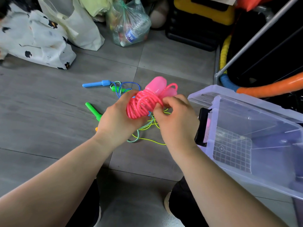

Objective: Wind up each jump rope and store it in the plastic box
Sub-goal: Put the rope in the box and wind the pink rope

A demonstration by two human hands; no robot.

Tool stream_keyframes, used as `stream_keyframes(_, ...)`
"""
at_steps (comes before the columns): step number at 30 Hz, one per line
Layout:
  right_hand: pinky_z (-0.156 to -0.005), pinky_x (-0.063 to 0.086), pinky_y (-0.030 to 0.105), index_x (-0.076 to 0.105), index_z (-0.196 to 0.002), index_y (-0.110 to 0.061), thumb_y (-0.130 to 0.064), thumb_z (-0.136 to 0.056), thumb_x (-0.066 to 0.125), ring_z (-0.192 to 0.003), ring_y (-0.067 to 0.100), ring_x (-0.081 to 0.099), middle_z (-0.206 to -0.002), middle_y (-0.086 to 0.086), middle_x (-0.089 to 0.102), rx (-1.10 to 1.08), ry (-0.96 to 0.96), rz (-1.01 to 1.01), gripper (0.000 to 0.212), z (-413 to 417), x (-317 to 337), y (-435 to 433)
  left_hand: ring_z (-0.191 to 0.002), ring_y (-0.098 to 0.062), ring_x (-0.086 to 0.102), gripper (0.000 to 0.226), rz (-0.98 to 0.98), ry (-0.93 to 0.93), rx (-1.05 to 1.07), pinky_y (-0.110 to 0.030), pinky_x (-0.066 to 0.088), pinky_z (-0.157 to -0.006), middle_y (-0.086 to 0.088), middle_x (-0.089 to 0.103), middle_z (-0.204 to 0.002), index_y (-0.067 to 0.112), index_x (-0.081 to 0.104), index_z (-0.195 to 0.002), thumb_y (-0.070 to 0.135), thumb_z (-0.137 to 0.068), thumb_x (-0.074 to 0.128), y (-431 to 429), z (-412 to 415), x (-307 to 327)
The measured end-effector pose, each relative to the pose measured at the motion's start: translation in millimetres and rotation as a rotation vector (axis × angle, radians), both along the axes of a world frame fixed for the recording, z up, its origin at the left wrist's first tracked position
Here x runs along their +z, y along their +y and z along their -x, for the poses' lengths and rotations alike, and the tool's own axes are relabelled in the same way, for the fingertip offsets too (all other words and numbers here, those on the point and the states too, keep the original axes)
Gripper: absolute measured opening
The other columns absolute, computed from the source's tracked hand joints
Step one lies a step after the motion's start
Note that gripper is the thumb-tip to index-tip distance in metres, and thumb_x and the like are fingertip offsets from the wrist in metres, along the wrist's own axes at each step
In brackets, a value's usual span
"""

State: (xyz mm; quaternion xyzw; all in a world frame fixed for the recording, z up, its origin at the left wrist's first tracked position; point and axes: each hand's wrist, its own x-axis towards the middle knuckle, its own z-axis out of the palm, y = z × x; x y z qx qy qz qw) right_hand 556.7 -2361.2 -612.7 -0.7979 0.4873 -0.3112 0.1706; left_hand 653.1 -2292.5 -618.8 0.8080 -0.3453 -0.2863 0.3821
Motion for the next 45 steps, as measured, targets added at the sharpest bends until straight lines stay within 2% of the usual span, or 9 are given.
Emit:
stream_keyframes(4,-0.066,0.041,0.032,0.071,-0.079,-0.012,-0.025,-0.083,0.057,-0.076,0.019,0.057,-0.081,0.001,0.065,0.194,-0.077,-0.299,0.019,0,-4,4,-0.088,-0.017,0.055,0.062,0.02,0.035,0.066,-0.026,0.039,-0.076,0.015,0.055,-0.081,0.03,0.049,-0.12,0.035,-0.061,0.067,-1,-7,-1)
stream_keyframes(10,-0.041,0.02,0.018,0.047,-0.045,-0.014,-0.012,-0.083,0.056,-0.041,0.008,0.027,-0.035,-0.005,0.031,0.201,-0.155,-0.631,0.04,4,2,-14,-0.083,-0.012,0.056,0.069,0.022,0.067,-0.014,-0.012,0.041,-0.066,0.019,0.056,-0.082,0.029,0.051,-0.12,0.035,-0.053,0.067,5,-9,-3)
stream_keyframes(15,-0.055,0.034,0.029,0.064,-0.065,-0.007,-0.015,-0.08,0.059,-0.049,0.011,0.038,-0.047,-0.012,0.043,0.226,-0.044,-0.454,0.017,3,5,-11,-0.066,0.017,0.052,0.052,0.041,0.091,-0.048,0.005,0.034,-0.055,0.024,0.052,-0.077,0.035,0.05,-0.11,0.017,-0.068,0.075,4,-10,-1)
stream_keyframes(20,-0.066,0.043,0.031,0.071,-0.084,-0.014,-0.019,-0.079,0.063,-0.067,0.012,0.051,-0.066,-0.007,0.057,0.285,0.009,-0.391,0.011,4,2,-14,-0.064,0.01,0.054,0.045,0.039,0.103,-0.085,0.004,0.035,-0.055,0.022,0.053,-0.075,0.038,0.046,-0.094,0.013,-0.07,0.074,4,-9,1)
stream_keyframes(25,-0.057,0.036,0.012,0.073,-0.079,-0.011,-0.023,-0.07,0.057,-0.051,0.0,0.045,-0.071,-0.008,0.053,0.33,-0.1,-0.263,0.022,1,-2,-13,-0.055,0.014,0.054,0.031,0.044,0.188,-0.046,-0.007,0.043,-0.061,0.017,0.061,-0.07,0.04,0.052,-0.078,0.034,-0.052,0.067,2,-9,2)
stream_keyframes(28,-0.055,0.043,0.025,0.073,-0.077,-0.008,-0.018,-0.07,0.057,-0.054,0.007,0.046,-0.073,0.006,0.066,0.403,-0.067,-0.182,0.02,0,-1,-13,-0.054,0.011,0.054,0.03,0.043,0.22,-0.039,-0.017,0.046,-0.067,0.015,0.062,-0.07,0.037,0.054,-0.077,0.034,-0.051,0.068,3,-9,1)
stream_keyframes(33,-0.044,0.038,0.032,0.064,-0.058,-0.005,-0.016,-0.072,0.049,-0.05,0.019,0.05,-0.057,0.009,0.061,0.342,-0.017,0.078,0.023,-3,-10,-10,-0.062,0.006,0.054,0.038,0.043,0.118,-0.052,0.0,0.035,-0.053,0.018,0.056,-0.07,0.033,0.05,-0.091,0.02,-0.067,0.076,1,-11,3)
stream_keyframes(40,-0.058,0.032,0.004,0.066,-0.069,0.0,-0.005,-0.073,0.054,-0.063,0.002,0.039,-0.059,-0.006,0.051,0.359,-0.049,-0.274,0.014,-4,-9,-10,-0.067,-0.003,0.053,0.035,0.004,0.077,-0.045,-0.005,0.037,-0.056,0.019,0.053,-0.069,0.032,0.05,-0.095,0.022,-0.07,0.073,2,-13,2)
stream_keyframes(45,-0.057,0.033,0.011,0.069,-0.078,-0.004,-0.007,-0.078,0.061,-0.053,0.001,0.047,-0.057,-0.013,0.044,0.391,0.037,-0.363,0.009,-2,-2,-13,-0.091,-0.022,0.058,0.051,-0.019,0.007,-0.055,-0.028,0.042,-0.074,0.008,0.06,-0.085,0.03,0.051,-0.117,0.026,-0.07,0.072,2,-12,7)
